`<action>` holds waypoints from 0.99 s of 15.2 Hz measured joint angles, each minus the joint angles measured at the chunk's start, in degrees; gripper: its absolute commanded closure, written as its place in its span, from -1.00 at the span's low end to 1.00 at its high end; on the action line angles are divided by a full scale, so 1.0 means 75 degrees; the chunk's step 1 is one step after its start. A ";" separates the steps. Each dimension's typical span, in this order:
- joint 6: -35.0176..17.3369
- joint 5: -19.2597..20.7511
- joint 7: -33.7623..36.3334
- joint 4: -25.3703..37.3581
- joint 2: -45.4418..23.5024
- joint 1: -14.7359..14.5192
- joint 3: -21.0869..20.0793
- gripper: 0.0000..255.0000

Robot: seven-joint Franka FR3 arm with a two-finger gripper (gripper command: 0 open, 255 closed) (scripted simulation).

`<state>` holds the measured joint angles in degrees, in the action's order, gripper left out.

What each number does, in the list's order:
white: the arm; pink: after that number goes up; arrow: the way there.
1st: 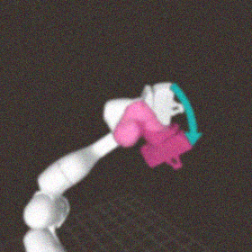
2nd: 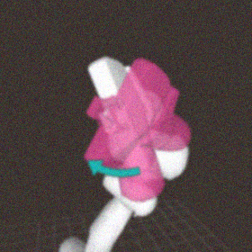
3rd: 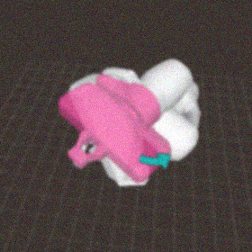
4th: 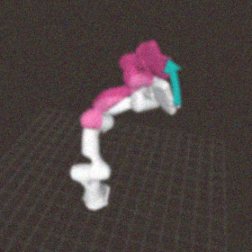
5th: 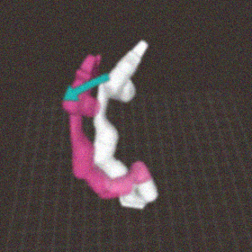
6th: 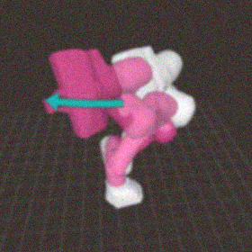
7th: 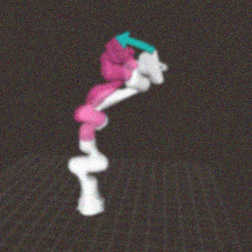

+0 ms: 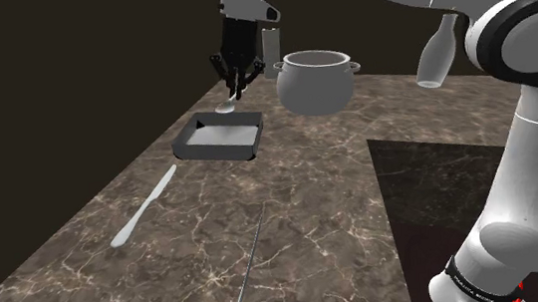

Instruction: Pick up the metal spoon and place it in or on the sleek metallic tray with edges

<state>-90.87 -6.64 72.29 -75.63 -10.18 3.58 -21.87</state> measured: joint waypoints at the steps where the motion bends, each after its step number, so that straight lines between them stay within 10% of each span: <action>1: 0.0136 0.0194 0.0134 0.0605 -0.0479 -0.0141 -0.0037 1.00; 5: 0.0659 0.0725 0.0366 0.2512 -0.1907 -0.0587 -0.0021 1.00; 15: -0.0571 0.0568 0.0191 0.0878 -0.1507 -0.0377 -0.0013 1.00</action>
<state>-95.16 -2.38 73.73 -69.05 -21.48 0.76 -21.96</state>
